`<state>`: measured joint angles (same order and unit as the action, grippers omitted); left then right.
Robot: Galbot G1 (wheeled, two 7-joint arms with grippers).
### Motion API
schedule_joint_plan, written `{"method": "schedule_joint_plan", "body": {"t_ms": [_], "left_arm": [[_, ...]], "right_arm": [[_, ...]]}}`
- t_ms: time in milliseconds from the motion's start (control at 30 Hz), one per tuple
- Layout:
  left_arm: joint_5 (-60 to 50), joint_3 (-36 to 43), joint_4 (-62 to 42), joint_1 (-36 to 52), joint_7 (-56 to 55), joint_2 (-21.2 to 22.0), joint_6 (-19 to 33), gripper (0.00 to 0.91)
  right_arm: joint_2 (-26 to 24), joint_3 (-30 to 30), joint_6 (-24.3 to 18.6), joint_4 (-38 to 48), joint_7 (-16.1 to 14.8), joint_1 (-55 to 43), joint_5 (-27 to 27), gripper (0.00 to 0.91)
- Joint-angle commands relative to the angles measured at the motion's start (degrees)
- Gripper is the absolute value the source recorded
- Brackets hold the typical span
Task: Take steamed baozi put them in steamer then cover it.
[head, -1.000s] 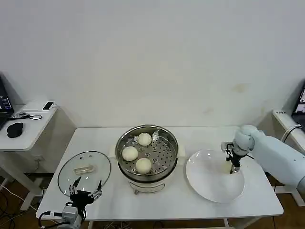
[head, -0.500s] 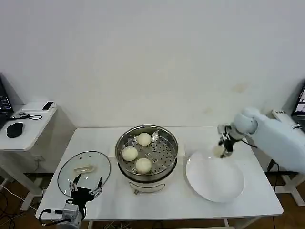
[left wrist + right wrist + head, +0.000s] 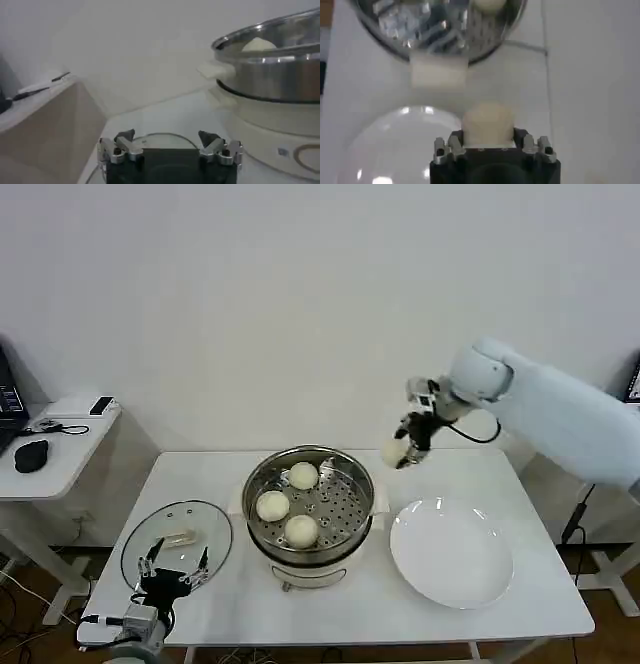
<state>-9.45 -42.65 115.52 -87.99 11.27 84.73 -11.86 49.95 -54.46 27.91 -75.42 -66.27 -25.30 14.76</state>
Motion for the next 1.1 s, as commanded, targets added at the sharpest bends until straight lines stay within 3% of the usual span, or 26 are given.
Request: {"method": "schedule_joint_plan", "body": {"t_ms": [33,333,700,1100], "left_arm": [[-0.55,-0.13,0.04,0.05,-0.28,-0.12,0.28,0.907],[-0.53,-0.4,0.55,-0.01,-0.36,0.04,0.44,0.907],[-0.2,-0.32,0.35,0.14,-0.47,0.0,0.9,0.907],[0.13,-0.8,0.45,0.24,-0.77,-0.41,1.52,0.907]], "right_arm": [[8.64,-6.77,3.84,0.81,0.34,-7.95,10.32,0.655],[12.79,-10.61,5.39,0.75,1.48,-6.26,12.31,0.655],[17.59,-11.61,5.09,4.04,1.13,-2.29,8.95,0.655],[18.86,-13.24,3.82,7.22,0.99,0.59,3.58,0.655]]}}
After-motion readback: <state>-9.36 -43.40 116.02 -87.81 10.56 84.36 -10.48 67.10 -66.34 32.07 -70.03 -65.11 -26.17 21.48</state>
